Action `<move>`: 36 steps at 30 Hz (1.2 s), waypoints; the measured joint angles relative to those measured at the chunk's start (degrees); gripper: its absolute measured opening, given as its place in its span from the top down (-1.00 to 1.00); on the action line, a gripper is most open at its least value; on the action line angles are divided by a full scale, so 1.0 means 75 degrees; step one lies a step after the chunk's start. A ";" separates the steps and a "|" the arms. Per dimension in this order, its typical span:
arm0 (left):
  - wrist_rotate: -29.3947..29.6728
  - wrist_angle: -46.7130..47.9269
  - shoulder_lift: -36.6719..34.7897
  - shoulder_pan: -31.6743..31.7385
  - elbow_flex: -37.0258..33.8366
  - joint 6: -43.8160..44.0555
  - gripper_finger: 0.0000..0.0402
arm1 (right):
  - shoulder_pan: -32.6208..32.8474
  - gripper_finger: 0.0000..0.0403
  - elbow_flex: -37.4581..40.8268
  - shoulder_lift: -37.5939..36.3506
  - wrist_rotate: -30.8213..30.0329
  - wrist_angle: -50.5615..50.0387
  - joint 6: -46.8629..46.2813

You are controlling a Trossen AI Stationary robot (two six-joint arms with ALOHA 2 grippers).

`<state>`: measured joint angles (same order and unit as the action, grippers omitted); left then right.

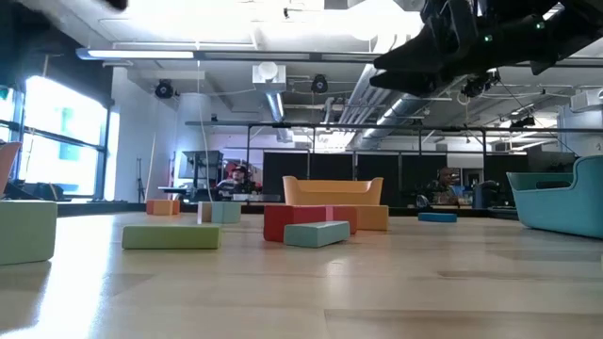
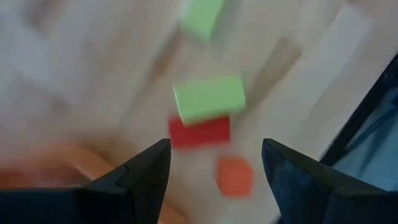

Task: Sort blocks by size
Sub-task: Put the red thin rectangular block into the yellow bin

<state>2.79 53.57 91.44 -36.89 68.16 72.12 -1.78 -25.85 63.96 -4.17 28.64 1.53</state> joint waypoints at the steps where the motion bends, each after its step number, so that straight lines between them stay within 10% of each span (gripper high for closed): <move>1: -0.0209 -0.0030 0.0160 -0.0072 -0.0003 0.0280 -0.19 | 0.0000 -0.45 0.0000 0.0000 0.0032 0.0000 0.0086; 18: -0.1547 -0.0262 0.2215 0.0364 0.0015 -0.0781 -0.19 | -0.0265 -0.45 0.0000 0.0000 0.0137 0.0348 0.0599; 36: 0.2197 0.1912 0.2083 0.1821 -0.0221 -0.2730 -0.19 | -0.0259 -0.45 0.0000 0.0000 0.0137 0.0097 -0.0302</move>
<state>19.27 67.91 107.06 -23.23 66.50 51.64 -3.73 -25.85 63.96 -3.14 29.37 -0.74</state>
